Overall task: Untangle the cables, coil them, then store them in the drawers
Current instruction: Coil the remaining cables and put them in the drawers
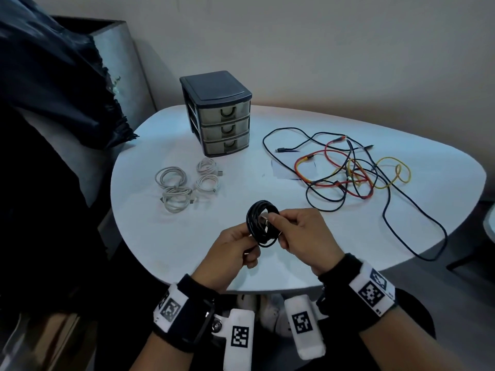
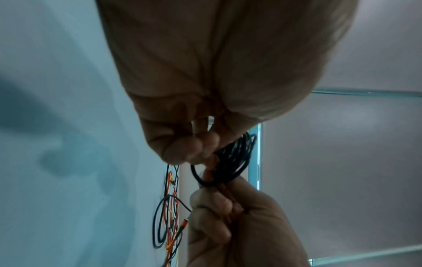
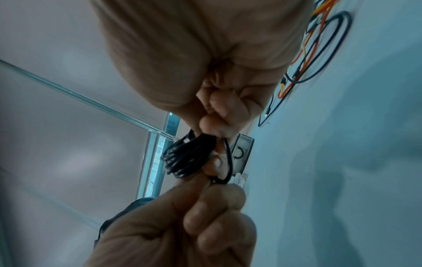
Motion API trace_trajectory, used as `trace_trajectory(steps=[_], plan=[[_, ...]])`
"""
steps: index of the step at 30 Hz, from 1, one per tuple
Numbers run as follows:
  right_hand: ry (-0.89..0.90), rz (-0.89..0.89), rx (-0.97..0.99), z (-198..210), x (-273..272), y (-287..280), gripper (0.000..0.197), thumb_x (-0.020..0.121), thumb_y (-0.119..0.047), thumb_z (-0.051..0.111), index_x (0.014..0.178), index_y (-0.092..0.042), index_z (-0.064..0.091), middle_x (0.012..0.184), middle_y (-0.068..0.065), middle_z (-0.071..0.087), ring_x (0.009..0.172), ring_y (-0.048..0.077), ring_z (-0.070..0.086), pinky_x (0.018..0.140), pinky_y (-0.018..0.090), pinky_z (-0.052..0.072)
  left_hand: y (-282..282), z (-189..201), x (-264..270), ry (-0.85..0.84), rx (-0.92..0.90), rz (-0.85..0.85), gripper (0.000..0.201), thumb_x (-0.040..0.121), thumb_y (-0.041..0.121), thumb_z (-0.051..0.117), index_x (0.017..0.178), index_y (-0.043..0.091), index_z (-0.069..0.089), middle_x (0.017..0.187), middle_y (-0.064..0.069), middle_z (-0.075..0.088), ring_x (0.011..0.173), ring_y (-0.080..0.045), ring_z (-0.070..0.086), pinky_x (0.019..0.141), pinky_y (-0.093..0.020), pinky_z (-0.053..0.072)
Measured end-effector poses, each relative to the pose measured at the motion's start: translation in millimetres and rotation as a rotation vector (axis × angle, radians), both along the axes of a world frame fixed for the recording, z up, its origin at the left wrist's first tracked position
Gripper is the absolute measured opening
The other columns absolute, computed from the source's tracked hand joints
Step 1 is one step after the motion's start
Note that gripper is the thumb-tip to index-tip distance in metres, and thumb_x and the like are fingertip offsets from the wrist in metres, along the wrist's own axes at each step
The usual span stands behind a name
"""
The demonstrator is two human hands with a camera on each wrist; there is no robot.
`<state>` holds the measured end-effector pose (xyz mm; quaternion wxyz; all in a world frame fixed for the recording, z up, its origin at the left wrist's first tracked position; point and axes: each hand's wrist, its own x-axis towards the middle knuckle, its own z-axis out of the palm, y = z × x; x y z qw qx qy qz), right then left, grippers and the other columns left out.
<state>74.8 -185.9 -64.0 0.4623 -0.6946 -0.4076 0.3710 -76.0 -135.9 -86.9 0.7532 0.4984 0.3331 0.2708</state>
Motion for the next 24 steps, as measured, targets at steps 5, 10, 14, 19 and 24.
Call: trace_trajectory(steps=[5, 10, 14, 19, 24], plan=[[-0.042, -0.001, -0.060, 3, 0, 1, 0.035, 0.094, -0.023, 0.063, 0.070, 0.002, 0.068, 0.044, 0.005, 0.051, 0.039, 0.013, 0.040, 0.047, 0.025, 0.034, 0, 3, 0, -0.007, 0.091, 0.084, 0.043, 0.095, -0.010, 0.051, 0.129, 0.016, 0.052, 0.081, -0.005, 0.067, 0.054, -0.017, 0.049, 0.062, -0.028, 0.050], [-0.443, 0.006, -0.026, 6, -6, 3, 0.038, 0.092, -0.024, 0.061, 0.061, -0.002, 0.061, 0.050, 0.009, 0.056, 0.046, 0.018, 0.049, 0.053, 0.029, 0.041, -3, 3, -2, -0.178, 0.011, 0.175, 0.036, 0.082, 0.002, 0.052, 0.117, 0.011, 0.053, 0.090, -0.021, 0.070, 0.071, -0.027, 0.061, 0.072, -0.033, 0.051], [-0.627, 0.024, -0.019, 8, -14, 1, 0.038, 0.094, -0.027, 0.056, 0.061, -0.007, 0.059, 0.053, 0.002, 0.056, 0.052, 0.018, 0.052, 0.053, 0.030, 0.040, -14, -3, 6, -0.103, 0.201, 0.284, 0.044, 0.084, 0.003, 0.075, 0.120, 0.019, 0.056, 0.079, -0.006, 0.071, 0.069, -0.015, 0.066, 0.067, -0.024, 0.052], [-0.558, -0.011, 0.003, 4, -16, 2, 0.039, 0.094, -0.028, 0.053, 0.064, -0.004, 0.058, 0.055, 0.008, 0.062, 0.054, 0.025, 0.064, 0.056, 0.041, 0.053, -15, -9, 13, 0.017, 0.355, 0.561, 0.027, 0.088, 0.008, 0.070, 0.106, 0.028, 0.073, 0.091, 0.000, 0.074, 0.069, -0.012, 0.067, 0.065, -0.016, 0.052], [-0.486, -0.033, -0.004, 6, -17, -3, 0.037, 0.094, -0.026, 0.054, 0.066, -0.003, 0.059, 0.055, 0.008, 0.063, 0.052, 0.023, 0.067, 0.054, 0.041, 0.054, -9, -10, 4, 0.165, 0.591, 0.587, 0.025, 0.084, 0.015, 0.077, 0.095, 0.037, 0.073, 0.104, 0.018, 0.070, 0.076, -0.003, 0.065, 0.068, -0.013, 0.049]])
